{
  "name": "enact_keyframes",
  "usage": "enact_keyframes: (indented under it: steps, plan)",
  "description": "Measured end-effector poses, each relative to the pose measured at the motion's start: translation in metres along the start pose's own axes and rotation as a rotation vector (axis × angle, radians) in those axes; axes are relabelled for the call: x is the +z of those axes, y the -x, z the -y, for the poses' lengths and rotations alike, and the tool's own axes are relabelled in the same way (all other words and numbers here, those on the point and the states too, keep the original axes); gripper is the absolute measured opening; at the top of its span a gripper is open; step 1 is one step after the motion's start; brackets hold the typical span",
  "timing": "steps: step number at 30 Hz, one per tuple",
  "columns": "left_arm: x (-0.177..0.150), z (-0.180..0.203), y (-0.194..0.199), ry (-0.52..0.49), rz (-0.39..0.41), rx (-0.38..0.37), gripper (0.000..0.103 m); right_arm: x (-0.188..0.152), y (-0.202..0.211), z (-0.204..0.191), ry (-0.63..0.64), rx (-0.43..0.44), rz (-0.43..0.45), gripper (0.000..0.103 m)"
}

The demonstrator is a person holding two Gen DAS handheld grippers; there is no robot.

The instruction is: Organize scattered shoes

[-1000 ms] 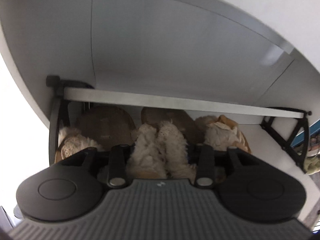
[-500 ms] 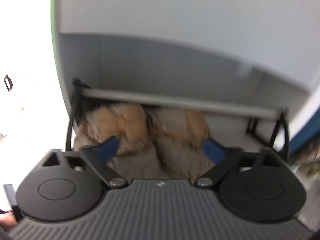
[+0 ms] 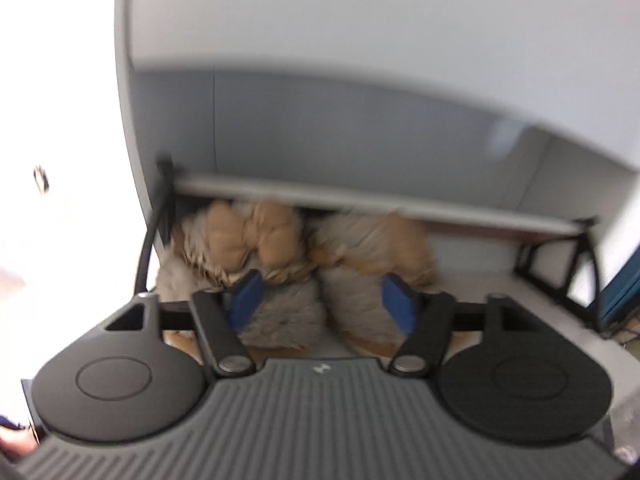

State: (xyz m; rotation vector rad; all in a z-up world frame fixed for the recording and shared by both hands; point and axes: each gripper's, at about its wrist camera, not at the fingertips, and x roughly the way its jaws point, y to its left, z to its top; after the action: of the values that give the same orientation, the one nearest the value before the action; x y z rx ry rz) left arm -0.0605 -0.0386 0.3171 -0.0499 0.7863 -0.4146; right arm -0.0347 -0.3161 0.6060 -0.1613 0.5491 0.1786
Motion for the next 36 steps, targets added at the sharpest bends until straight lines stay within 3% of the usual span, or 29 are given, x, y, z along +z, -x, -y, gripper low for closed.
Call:
enact_keyframes:
  steps: [4, 7, 13, 16, 20, 28, 36]
  plan:
    - [-0.001, 0.017, -0.008, -0.033, -0.009, -0.027, 0.103, -0.040, 0.047, 0.024, -0.031, -0.038, 0.209, 0.103]
    - [-0.003, 0.030, -0.017, -0.046, -0.017, -0.034, 0.103, -0.076, 0.064, 0.050, -0.056, -0.069, 0.242, 0.103]
    - [-0.005, 0.054, -0.032, -0.083, -0.018, -0.032, 0.103, -0.149, 0.071, 0.084, -0.128, -0.137, 0.199, 0.103]
    - [-0.006, 0.065, -0.036, -0.111, -0.009, -0.020, 0.103, -0.179, 0.069, 0.097, -0.150, -0.161, 0.164, 0.103]
    - [-0.013, 0.077, -0.047, -0.135, -0.018, -0.021, 0.103, -0.231, 0.035, 0.122, -0.174, -0.212, 0.078, 0.103]
    - [-0.038, 0.089, -0.070, -0.189, -0.055, -0.017, 0.103, -0.385, -0.045, 0.169, -0.281, -0.315, -0.202, 0.103]
    - [-0.067, 0.108, -0.100, -0.263, -0.134, -0.076, 0.103, -0.476, -0.089, 0.193, -0.451, -0.418, -0.278, 0.103]
